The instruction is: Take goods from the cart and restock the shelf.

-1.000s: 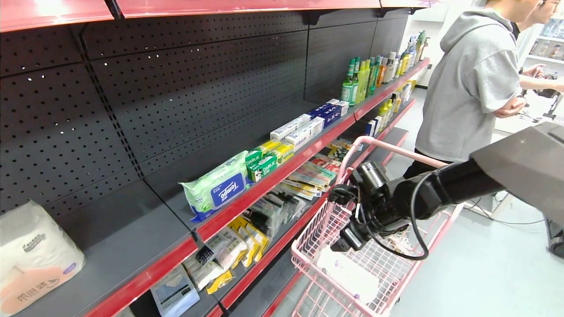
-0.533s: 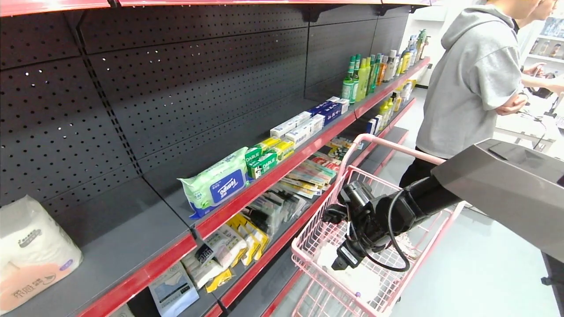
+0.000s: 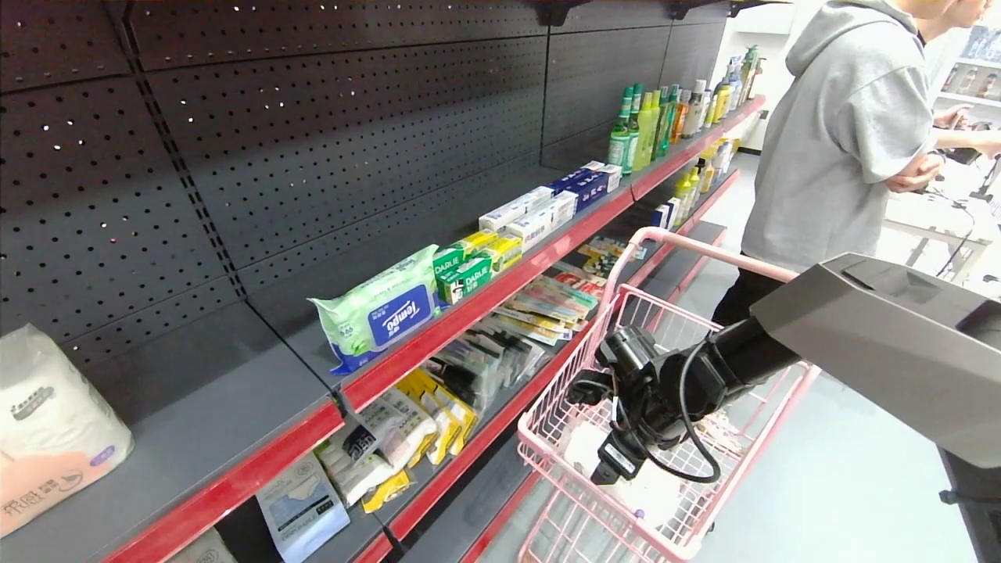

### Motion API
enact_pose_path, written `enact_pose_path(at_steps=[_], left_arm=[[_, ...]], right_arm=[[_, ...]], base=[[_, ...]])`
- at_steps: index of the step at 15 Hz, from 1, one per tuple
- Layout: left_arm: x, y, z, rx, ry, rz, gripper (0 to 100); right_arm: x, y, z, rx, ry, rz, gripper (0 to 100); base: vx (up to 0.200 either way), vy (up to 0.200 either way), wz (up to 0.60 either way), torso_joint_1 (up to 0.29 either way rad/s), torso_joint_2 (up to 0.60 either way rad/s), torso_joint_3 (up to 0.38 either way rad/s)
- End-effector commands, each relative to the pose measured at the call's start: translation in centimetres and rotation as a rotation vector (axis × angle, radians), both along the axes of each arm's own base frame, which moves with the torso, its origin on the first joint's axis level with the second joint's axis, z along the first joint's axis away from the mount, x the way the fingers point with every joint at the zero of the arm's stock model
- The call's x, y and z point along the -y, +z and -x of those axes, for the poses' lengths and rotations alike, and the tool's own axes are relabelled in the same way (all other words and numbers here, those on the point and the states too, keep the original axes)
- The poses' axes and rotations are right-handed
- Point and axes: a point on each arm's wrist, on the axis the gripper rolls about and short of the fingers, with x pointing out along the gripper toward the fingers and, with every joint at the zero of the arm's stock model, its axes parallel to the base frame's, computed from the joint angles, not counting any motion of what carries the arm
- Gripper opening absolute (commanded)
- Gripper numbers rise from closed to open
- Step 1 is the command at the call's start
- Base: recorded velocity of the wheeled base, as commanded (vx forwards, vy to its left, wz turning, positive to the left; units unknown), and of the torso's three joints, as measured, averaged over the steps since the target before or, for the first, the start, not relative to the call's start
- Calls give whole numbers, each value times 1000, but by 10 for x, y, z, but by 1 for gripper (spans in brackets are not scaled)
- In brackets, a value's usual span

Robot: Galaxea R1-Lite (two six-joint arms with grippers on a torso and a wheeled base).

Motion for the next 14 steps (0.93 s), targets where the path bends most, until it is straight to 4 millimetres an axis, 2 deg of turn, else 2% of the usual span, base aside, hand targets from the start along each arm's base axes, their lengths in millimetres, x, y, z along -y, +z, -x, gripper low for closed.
enact_pose_path(at_steps=[1, 4, 7, 11, 14], left_arm=[[0, 0, 0, -2, 0, 1, 100], [0, 0, 0, -2, 0, 1, 100], [0, 0, 0, -2, 0, 0, 100], [0, 0, 0, -2, 0, 1, 100], [0, 0, 0, -2, 0, 1, 100]], right_arm=[[-3, -3, -2, -2, 7, 0, 100], [-4, -5, -7, 5, 8, -2, 100], [-1, -20, -9, -23, -2, 12, 100], [-5, -18, -18, 3, -5, -3, 100], [-4, -21, -19, -2, -4, -3, 100]], base=[[0, 0, 0, -149, 339, 188], [0, 0, 0, -41, 102, 57], [0, 0, 0, 0, 0, 0], [0, 0, 0, -14, 24, 21], [0, 0, 0, -121, 286, 146]])
